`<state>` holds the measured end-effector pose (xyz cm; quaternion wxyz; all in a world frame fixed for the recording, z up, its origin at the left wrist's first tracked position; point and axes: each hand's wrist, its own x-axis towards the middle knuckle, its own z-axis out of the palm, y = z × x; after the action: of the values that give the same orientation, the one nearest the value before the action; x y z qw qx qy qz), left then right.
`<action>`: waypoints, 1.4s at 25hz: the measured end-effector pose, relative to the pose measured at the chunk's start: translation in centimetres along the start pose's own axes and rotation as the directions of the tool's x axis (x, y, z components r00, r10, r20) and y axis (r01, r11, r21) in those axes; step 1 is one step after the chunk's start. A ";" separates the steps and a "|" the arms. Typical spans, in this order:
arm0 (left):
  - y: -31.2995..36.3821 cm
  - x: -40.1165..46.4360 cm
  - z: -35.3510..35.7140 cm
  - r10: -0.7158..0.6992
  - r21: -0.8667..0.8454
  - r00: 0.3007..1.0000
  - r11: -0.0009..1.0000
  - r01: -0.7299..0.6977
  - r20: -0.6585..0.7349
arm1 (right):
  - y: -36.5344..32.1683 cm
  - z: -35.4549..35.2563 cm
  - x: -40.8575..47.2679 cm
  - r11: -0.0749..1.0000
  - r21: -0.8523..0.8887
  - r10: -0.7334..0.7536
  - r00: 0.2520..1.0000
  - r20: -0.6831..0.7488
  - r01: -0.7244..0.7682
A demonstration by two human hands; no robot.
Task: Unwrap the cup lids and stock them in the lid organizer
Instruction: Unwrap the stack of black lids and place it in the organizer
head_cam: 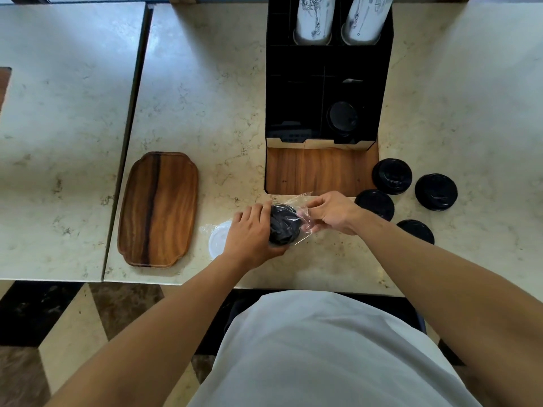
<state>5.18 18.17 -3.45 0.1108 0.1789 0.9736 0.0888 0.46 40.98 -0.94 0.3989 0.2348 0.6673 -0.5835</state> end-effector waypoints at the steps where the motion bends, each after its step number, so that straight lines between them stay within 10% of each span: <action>1: 0.0 0.0 0.1 -0.007 -0.008 1.000 1.000 0.007 -0.006 | -0.1 0.1 0.2 0.999 -0.052 -0.013 1.000 0.016 0.013; 11: 0.1 0.2 0.7 -0.031 -0.042 0.994 0.999 0.027 -0.102 | -0.8 0.5 0.4 0.901 -0.425 -0.042 0.991 0.124 0.091; 35: -0.2 0.5 1.1 -0.031 0.053 0.998 0.998 0.034 -0.046 | 0.2 0.3 -1.0 0.989 -0.135 -0.063 0.998 0.024 0.065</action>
<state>4.94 18.32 -4.61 0.0854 0.1639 0.9806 0.0650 1.27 40.85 -0.29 0.4015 0.1799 0.7086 -0.5517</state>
